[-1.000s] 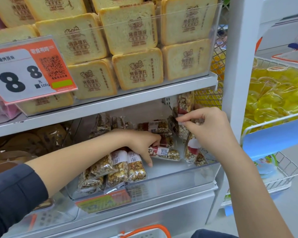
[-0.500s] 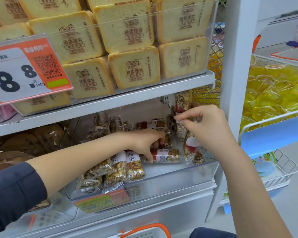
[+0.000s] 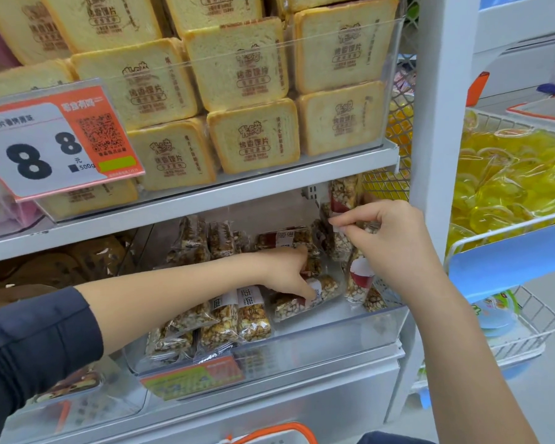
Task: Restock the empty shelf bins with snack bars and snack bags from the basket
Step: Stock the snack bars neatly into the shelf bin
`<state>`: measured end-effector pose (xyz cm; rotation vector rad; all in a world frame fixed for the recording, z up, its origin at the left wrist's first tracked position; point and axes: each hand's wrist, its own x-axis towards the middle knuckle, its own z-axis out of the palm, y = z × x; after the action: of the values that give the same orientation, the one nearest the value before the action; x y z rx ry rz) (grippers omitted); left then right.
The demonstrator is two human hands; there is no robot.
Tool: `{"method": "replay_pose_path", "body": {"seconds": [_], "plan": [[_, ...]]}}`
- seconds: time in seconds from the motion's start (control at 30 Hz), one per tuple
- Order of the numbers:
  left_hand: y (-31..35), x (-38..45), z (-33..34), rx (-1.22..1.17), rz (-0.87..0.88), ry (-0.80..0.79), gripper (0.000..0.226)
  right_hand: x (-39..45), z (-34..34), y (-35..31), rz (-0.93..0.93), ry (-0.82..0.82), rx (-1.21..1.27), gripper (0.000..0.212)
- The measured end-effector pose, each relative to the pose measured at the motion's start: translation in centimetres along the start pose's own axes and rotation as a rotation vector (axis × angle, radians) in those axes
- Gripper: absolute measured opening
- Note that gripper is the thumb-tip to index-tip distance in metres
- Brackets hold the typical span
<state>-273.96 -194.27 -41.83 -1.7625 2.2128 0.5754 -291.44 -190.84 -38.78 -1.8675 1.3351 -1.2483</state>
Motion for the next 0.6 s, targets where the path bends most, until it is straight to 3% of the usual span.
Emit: {"method": "replay_pose_path", "body": {"seconds": [0.07,0.13,0.3,0.37,0.5,0.6], "plan": [[0.3,-0.5,-0.1,-0.19,-0.028,-0.021,0.069,0.0,0.0,0.0,-0.007,-0.013,-0.013,0.018],[0.8,-1.0,0.0,-0.236,-0.002,-0.01,0.077,-0.1,-0.1,0.1,-0.01,-0.018,-0.013,0.018],[1.2,-1.1,0.7,-0.31,0.141,-0.323,0.053,-0.1,-0.2,0.1,-0.008,-0.03,-0.006,0.018],[0.7,-1.0,0.7,-0.23,0.223,-0.363,0.054,-0.1,-0.2,0.1,-0.008,-0.038,0.006,0.017],[0.4,-0.5,0.8,0.347,0.447,-0.146,0.073,0.0,-0.2,0.2,-0.015,-0.037,-0.004,0.018],[0.2,0.8,1.7,0.568,0.602,0.179,0.053,0.1,-0.1,0.3,-0.012,-0.033,-0.002,0.019]]}}
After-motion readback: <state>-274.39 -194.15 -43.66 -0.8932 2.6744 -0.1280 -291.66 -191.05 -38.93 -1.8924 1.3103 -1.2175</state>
